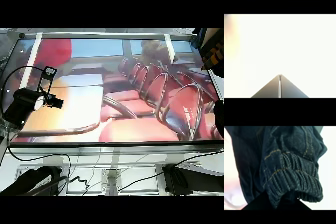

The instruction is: Fold the clothes and pants, and hang the long-sleeved shirts on hangers.

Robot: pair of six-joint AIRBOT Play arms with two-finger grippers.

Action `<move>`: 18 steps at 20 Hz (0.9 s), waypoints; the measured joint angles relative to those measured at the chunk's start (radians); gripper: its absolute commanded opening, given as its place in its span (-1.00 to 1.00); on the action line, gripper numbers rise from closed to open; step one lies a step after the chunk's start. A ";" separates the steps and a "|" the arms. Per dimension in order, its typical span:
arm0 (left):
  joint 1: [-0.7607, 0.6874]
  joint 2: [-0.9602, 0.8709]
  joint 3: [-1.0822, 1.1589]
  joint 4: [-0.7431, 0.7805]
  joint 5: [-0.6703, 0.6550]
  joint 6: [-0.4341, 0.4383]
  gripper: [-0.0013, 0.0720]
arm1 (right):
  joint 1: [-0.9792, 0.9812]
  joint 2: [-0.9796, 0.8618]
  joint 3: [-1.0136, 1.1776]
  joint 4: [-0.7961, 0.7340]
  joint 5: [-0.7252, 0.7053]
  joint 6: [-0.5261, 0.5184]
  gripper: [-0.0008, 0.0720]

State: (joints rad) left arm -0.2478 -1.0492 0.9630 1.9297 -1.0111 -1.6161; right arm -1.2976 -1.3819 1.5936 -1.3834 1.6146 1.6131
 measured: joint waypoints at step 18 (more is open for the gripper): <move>0.000 0.000 0.000 0.003 0.000 -0.001 -0.91 | 0.431 0.026 -0.145 -0.005 0.123 0.020 0.90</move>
State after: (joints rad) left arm -0.2478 -1.0496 0.9630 1.9331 -1.0115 -1.6169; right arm -0.8669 -1.3563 1.4490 -1.3880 1.7374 1.6329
